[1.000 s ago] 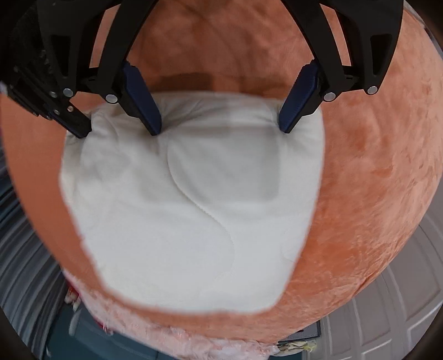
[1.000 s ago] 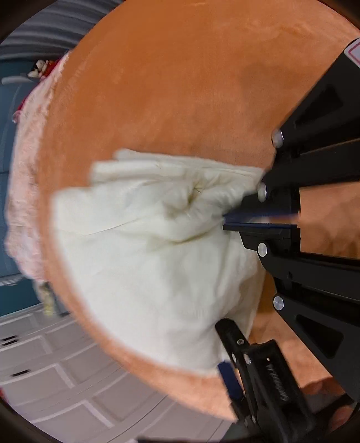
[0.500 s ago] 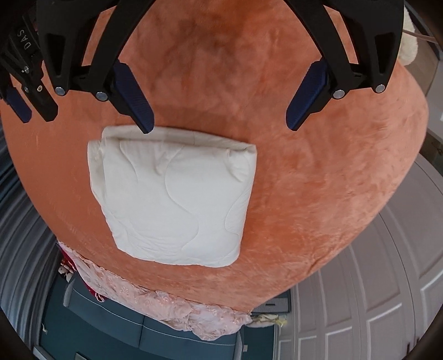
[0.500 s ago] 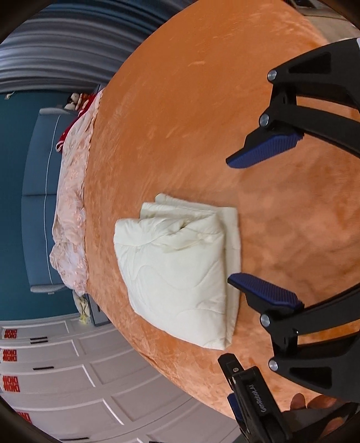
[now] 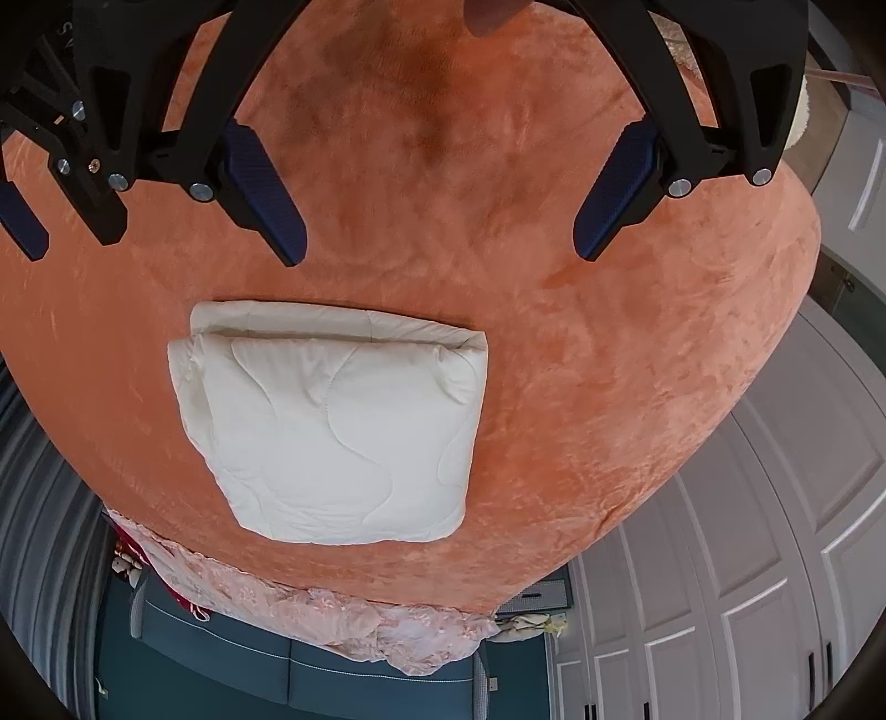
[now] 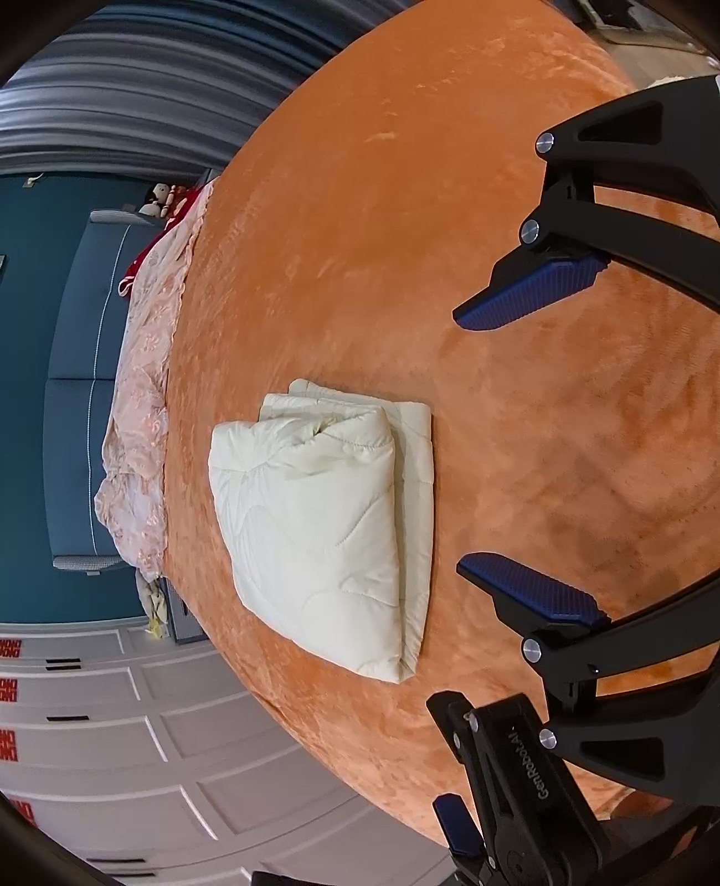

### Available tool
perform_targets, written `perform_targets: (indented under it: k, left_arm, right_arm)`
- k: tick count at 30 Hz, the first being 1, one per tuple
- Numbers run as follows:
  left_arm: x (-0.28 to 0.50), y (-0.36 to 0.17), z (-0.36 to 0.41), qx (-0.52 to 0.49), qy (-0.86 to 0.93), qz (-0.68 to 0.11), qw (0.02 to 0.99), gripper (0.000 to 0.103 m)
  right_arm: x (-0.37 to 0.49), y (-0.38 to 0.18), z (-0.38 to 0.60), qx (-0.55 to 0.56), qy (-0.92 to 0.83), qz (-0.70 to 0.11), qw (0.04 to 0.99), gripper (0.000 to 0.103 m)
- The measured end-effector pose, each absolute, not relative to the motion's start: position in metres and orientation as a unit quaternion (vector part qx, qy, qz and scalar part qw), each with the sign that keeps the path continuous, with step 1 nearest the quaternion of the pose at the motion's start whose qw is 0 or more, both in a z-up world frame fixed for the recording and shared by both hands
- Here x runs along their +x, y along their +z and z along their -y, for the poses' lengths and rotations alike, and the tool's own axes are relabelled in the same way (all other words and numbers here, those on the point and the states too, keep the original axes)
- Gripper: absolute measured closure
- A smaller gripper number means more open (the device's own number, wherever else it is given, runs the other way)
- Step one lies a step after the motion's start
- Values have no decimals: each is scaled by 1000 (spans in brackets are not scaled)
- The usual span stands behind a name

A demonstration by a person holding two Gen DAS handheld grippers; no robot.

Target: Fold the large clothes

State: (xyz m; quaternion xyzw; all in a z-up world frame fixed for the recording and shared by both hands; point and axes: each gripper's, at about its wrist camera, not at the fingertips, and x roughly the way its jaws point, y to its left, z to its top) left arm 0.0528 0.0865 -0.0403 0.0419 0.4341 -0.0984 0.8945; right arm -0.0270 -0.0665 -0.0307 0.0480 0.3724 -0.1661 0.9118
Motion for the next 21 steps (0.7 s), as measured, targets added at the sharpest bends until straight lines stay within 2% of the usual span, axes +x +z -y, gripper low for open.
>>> perform_targets:
  k: [21]
  left_arm:
    - [42,-42,-84,54,-89,-429,897,8]
  right_arm:
    - [-36,-30,63,44,-170,-369,912,20]
